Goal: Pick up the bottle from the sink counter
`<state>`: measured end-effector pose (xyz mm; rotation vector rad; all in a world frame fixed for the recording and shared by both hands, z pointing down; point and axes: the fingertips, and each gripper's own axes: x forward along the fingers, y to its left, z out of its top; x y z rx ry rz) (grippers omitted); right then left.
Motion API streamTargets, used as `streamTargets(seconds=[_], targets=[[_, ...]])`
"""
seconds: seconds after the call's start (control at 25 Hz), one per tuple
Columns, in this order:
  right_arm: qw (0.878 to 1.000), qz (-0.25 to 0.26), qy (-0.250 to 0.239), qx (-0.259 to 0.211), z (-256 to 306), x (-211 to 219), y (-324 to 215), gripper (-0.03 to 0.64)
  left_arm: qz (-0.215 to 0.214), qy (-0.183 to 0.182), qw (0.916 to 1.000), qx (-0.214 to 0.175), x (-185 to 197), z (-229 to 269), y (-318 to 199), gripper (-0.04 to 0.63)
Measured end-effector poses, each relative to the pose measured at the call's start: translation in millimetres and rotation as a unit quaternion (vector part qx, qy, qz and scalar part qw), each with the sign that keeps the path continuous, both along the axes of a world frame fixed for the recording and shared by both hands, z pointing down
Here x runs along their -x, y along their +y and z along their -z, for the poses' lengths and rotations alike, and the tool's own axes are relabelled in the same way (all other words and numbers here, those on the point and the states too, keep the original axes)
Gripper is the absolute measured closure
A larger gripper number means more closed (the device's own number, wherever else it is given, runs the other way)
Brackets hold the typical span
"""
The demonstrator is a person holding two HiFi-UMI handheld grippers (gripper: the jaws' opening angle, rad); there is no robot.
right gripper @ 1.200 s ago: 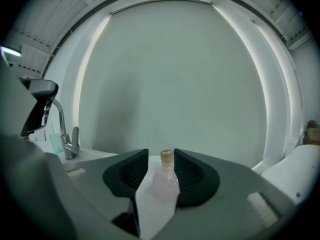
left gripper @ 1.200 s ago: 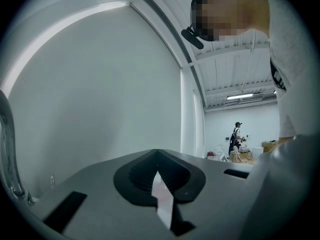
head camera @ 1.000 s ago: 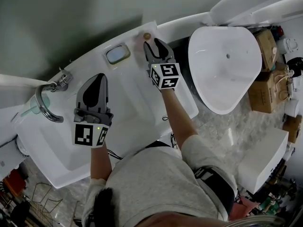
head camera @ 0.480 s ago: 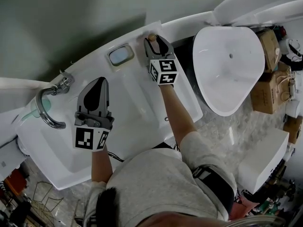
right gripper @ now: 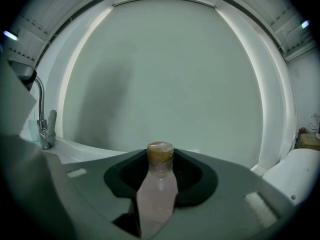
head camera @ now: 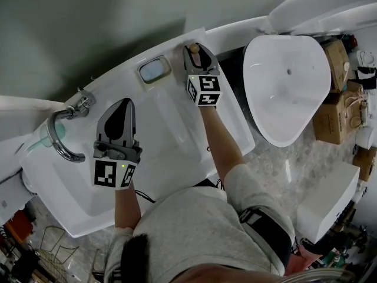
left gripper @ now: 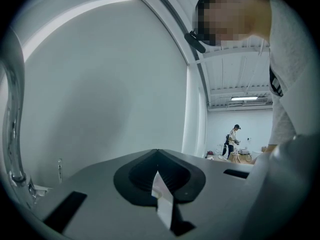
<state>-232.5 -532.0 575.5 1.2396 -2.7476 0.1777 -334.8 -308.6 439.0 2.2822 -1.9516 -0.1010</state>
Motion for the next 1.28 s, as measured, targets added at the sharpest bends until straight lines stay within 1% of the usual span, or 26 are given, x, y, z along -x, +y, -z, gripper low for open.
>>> streamTargets(seconds=[0.2, 0.36, 0.52, 0.68, 0.88, 1.28], targets=[[1.0, -0.003, 0.01, 0.007, 0, -5, 9, 0.472, -0.001, -0.007, 1.0, -0.005, -1, 3, 1, 0.588], [1.0, 0.005, 0.013, 0.004, 13, -14, 22, 0.472, -0.004, -0.016, 0.9998, -0.012, -10, 13, 3, 0.588], [1.0, 0.017, -0.003, -0.014, 44, -26, 41, 0.472, 0.0, -0.028, 0.9993, -0.023, -23, 28, 8, 0.588], [0.998, 0.037, -0.022, -0.036, 83, -41, 64, 0.471, 0.007, -0.03, 0.9989, -0.036, -40, 45, 16, 0.588], [0.997, 0.053, -0.039, -0.046, 120, -61, 93, 0.471, 0.007, -0.032, 0.9983, -0.049, -63, 60, 27, 0.588], [0.995, 0.072, -0.038, -0.063, 174, -110, 149, 0.465, 0.018, -0.036, 0.9965, -0.073, -100, 93, 52, 0.588]])
